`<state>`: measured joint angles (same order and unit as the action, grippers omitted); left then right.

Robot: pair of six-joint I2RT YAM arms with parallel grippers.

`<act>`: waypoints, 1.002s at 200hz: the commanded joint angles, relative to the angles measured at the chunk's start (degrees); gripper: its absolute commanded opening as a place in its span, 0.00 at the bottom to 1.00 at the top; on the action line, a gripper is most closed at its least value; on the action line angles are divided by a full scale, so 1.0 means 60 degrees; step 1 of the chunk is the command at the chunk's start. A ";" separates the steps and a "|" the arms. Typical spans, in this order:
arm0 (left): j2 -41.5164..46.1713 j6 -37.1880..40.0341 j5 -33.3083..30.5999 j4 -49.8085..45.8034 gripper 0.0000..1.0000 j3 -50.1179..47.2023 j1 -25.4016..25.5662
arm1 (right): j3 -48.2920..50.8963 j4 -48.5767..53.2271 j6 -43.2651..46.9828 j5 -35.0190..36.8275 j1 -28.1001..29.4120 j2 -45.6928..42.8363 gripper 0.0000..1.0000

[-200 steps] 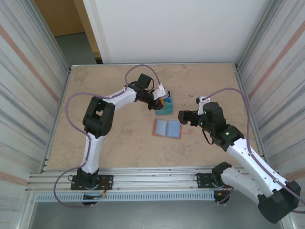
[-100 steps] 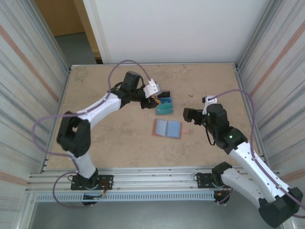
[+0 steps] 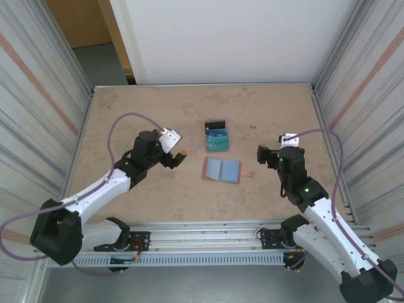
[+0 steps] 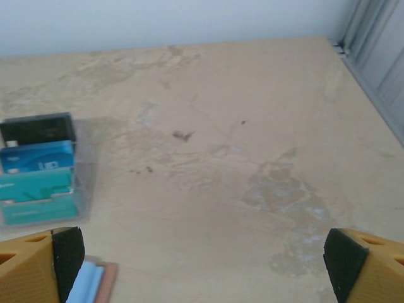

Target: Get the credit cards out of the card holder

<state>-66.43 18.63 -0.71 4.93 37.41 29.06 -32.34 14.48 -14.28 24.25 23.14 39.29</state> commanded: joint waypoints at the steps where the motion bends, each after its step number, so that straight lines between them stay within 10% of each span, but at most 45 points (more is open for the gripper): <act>1: 0.0903 -0.1102 -0.1160 0.1131 0.99 -0.0978 -0.0680 | 0.0404 -0.0952 0.0577 0.0023 -0.0474 -0.0142 0.99; 97: 0.0425 -0.1950 -0.1084 0.5104 0.99 -0.3537 -0.3537 | 0.2576 -0.4408 0.0901 -0.1741 -0.3280 0.0190 0.99; 200: -0.3097 -0.1524 -0.0023 0.9165 0.99 -0.3754 -0.3861 | 0.3058 -0.7838 0.0993 -0.2753 -0.3987 0.3314 0.99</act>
<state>-82.32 8.75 -3.88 49.17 16.56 6.92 -15.00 -23.73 -9.76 9.98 -0.36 55.05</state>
